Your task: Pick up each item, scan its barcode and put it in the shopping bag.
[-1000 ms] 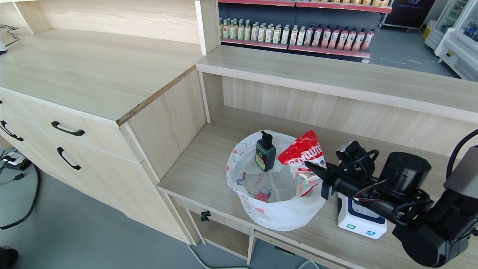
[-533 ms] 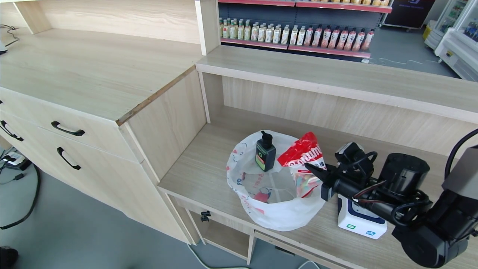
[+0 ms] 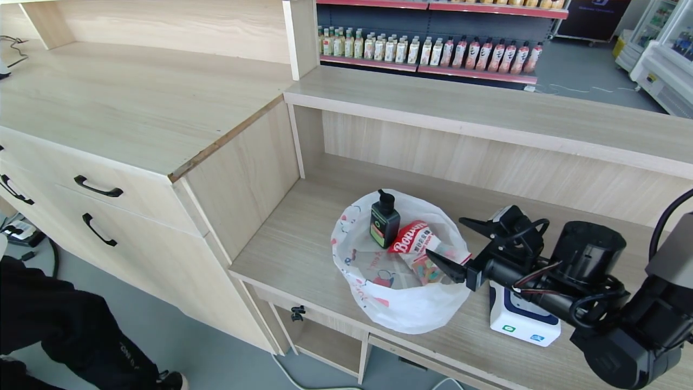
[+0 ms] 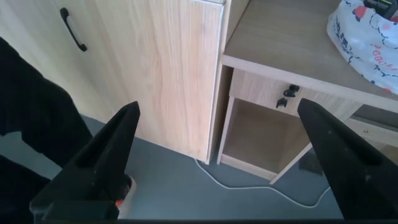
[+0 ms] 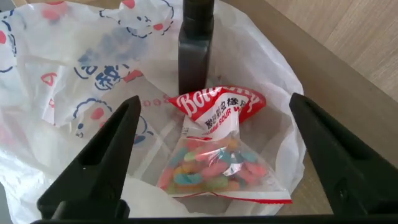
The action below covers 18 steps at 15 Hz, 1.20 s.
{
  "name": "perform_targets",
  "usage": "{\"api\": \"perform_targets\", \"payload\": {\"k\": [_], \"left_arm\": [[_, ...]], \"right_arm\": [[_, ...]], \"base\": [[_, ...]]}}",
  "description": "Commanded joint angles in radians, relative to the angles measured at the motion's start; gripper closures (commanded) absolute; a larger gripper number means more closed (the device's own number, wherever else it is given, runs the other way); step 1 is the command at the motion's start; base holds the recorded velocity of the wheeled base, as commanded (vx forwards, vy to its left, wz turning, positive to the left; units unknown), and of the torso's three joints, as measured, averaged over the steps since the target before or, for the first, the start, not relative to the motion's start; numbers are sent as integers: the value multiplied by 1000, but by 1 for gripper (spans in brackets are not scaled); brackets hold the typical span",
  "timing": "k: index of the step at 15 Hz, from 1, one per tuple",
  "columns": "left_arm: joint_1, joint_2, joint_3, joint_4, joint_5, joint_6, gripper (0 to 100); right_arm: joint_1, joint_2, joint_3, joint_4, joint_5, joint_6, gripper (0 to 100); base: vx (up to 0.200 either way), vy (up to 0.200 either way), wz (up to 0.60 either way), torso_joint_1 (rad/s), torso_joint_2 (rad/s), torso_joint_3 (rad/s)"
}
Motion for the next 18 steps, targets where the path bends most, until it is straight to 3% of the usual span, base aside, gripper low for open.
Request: {"api": "perform_targets", "payload": {"k": [1, 7, 8, 11, 15, 17, 18], "left_arm": [[0, 0, 0, 0, 0, 0, 0], [0, 0, 0, 0, 0, 0, 0], [0, 0, 0, 0, 0, 0, 0], [0, 0, 0, 0, 0, 0, 0], [-1, 0, 0, 0, 0, 0, 0], [0, 0, 0, 0, 0, 1, 0], [0, 0, 0, 0, 0, 0, 0]], "right_arm": [[3, -16, 1, 0, 0, 1, 0], [-19, -216, 5, 65, -3, -56, 0], [-157, -381, 7, 289, 15, -198, 0], [-275, -444, 4, 391, 74, -274, 0], [-306, -518, -47, 404, 78, -229, 0], [-319, -561, -91, 473, 54, -208, 0], [-350, -592, -145, 577, 2, -192, 0]], "base": [[0, 0, 0, 0, 0, 0], [0, 0, 0, 0, 0, 0], [0, 0, 0, 0, 0, 0], [0, 0, -400, 2, -2, 2], [0, 0, -600, 7, 4, 1], [0, 0, -600, 0, 0, 5], [0, 0, -600, 2, 2, 2]]}}
